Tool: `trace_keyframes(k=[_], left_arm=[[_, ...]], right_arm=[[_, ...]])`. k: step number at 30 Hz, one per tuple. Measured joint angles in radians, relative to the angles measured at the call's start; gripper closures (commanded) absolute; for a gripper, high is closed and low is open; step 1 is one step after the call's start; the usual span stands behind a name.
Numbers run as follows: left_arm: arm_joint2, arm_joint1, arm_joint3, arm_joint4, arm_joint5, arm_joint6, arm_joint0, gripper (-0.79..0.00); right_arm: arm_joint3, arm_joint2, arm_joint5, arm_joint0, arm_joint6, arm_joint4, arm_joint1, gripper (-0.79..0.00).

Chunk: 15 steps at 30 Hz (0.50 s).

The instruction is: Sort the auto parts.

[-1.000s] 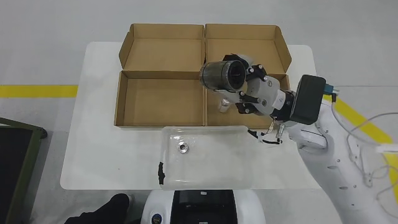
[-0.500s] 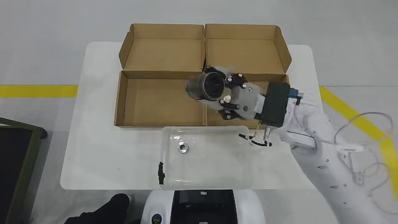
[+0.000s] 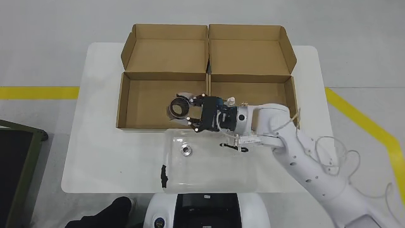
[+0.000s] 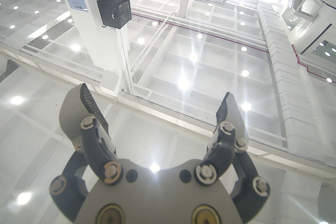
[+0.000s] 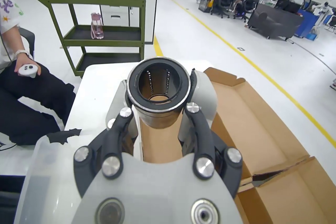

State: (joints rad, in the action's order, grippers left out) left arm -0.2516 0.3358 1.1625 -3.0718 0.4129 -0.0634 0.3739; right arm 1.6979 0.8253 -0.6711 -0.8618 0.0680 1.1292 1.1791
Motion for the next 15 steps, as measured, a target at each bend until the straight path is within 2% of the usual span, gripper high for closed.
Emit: trace_keyframes(k=[7,15], left_arm=[[0.0,0.0,0.0,0.0,0.0,0.0,0.0,-0.785],[0.0,0.0,0.0,0.0,0.0,0.0,0.0,-0.785]], right_arm=[[-0.138,-0.121,0.043,0.103,0.08,-0.006,0.054,0.0],[-0.291,-0.228,0.084,0.223,0.111,-0.044,0.129,0.0]])
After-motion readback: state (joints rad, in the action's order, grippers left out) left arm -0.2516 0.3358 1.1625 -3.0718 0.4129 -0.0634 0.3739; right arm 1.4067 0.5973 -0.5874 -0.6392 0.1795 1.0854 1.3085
